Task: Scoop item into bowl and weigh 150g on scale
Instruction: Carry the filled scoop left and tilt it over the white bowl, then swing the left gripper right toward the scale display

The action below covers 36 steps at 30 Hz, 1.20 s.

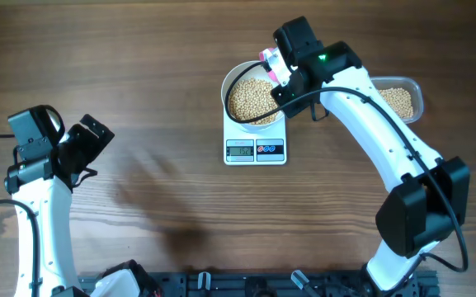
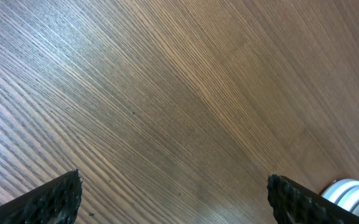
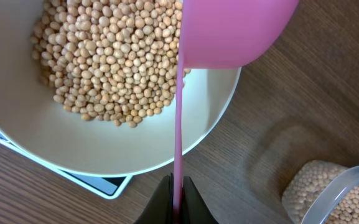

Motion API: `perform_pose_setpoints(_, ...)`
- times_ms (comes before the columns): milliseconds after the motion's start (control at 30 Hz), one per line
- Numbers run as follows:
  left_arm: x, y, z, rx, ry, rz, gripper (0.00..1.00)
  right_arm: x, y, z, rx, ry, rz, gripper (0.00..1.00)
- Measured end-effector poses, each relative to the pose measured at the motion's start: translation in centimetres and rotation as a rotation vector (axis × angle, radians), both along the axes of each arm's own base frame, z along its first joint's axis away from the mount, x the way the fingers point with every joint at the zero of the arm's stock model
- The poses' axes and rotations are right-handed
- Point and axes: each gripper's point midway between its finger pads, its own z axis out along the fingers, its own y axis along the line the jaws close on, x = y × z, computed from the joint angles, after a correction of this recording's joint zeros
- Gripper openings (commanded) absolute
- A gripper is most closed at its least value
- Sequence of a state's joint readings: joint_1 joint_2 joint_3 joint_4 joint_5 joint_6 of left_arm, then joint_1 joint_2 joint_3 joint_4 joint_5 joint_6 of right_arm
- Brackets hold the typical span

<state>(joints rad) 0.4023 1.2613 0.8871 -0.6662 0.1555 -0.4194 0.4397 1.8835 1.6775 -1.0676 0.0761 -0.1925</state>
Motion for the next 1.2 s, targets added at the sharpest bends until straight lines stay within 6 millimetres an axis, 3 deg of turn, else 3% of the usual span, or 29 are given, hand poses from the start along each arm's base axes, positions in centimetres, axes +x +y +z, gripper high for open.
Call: perform_pose_setpoints(1200,0.0,0.0,0.0,0.0,0.0,0.0,1.0,-0.5,0.4,-1.1,-0.008,0.037,0.012,0.04)
